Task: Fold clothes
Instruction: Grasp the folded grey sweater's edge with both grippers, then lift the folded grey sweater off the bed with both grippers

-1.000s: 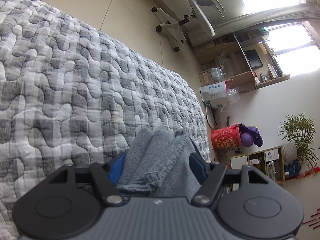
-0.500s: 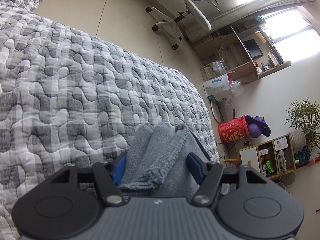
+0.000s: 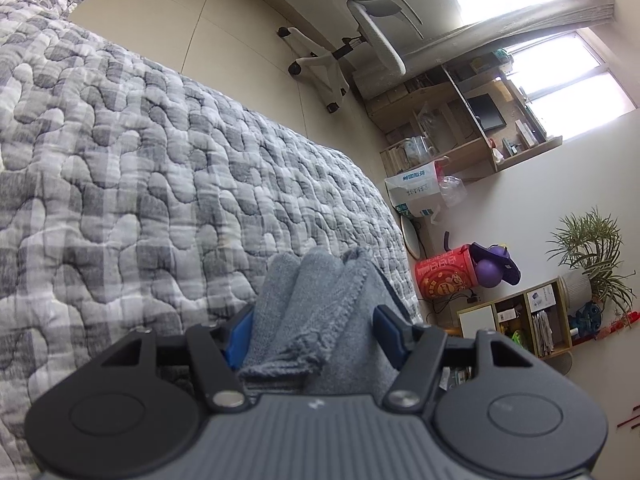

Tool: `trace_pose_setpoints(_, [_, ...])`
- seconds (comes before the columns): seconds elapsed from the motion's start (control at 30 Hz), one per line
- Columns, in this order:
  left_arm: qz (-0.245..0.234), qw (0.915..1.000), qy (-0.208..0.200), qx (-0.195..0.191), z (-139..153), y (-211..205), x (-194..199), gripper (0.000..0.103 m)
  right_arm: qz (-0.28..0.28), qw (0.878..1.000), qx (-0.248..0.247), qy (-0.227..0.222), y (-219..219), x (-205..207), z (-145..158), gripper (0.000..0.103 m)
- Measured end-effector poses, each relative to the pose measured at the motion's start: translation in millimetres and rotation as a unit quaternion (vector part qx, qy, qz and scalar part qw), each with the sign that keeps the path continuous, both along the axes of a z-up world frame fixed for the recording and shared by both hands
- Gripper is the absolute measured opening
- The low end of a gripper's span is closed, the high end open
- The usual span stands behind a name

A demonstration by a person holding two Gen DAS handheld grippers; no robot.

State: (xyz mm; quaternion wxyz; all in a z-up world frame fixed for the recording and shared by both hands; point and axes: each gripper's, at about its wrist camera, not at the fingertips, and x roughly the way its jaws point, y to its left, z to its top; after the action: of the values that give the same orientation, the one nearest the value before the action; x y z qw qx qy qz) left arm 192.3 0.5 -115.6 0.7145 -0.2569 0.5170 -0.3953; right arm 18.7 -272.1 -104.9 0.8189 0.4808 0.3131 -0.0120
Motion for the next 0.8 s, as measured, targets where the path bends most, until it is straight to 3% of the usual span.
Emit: trace_pose_setpoints(0.8, [-0.004, 1.0000, 0.002, -0.004, -1.1, 7.1, 5.5, 0.063, 0.002, 1.000, 0.005, -0.014, -3.4, -1.8, -5.6, 0.053])
